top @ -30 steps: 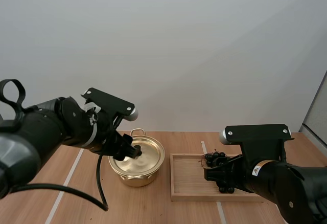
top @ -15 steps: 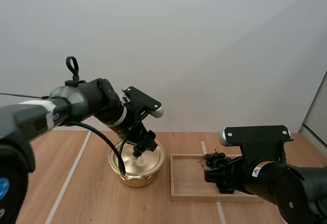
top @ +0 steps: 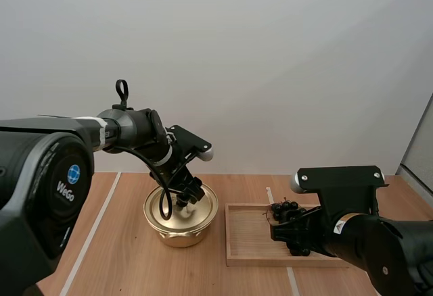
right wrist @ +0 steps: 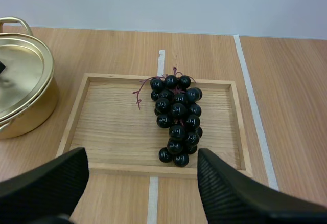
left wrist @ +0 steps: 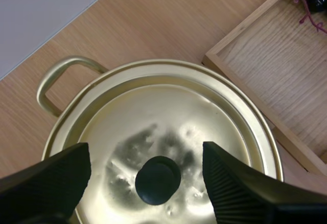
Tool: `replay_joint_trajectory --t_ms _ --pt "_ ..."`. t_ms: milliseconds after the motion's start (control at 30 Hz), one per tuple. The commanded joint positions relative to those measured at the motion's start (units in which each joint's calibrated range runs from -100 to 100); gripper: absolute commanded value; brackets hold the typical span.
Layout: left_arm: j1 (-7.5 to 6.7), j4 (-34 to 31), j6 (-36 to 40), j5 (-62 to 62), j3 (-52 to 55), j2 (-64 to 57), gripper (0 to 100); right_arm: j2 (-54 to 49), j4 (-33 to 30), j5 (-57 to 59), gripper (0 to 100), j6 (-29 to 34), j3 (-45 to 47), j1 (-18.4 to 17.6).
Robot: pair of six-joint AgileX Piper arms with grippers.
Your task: Open the lid, put the grape in the pot, and close it
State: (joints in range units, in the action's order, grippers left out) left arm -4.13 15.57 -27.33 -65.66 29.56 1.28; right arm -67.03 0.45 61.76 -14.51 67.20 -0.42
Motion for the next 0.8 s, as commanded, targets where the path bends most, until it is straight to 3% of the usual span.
replay_joint_trajectory --t_ms 0,233,267,400,467,667,733,767 --pt "-0.26 -1.5 1.1 0.8 -0.5 0.3 100 -0.1 -0.5 -0.3 100 -0.1 -0.4 0.2" --pt "-0.26 -1.6 1.1 0.4 -0.5 0.4 98 -0.1 -1.6 -0.3 100 -0.1 -0.4 0.2" --pt "-0.26 -1.6 1.1 0.2 -0.5 0.4 92 -0.1 -1.7 -0.3 100 -0.1 -0.4 0.2" --pt "-0.26 -1.6 1.1 -1.1 -0.5 0.4 50 -0.1 -1.7 -0.3 100 -0.1 -0.4 0.2" --pt "-0.26 -1.6 1.1 -1.8 -0.5 0.4 35 -0.1 -1.7 -0.3 100 -0.1 -0.4 0.2" --pt "-0.26 -1.6 2.2 -3.4 -0.5 0.4 12 -0.1 -1.7 -0.3 100 -0.5 -0.4 0.2" --pt "-0.26 -1.6 2.4 -4.2 -0.5 0.4 0 -0.1 -1.8 -0.3 100 -2.7 -0.4 0.2" --pt "-0.26 -1.6 2.4 -4.5 -0.6 0.1 0 -0.1 -1.8 -0.3 100 -4.4 -0.4 0.2"
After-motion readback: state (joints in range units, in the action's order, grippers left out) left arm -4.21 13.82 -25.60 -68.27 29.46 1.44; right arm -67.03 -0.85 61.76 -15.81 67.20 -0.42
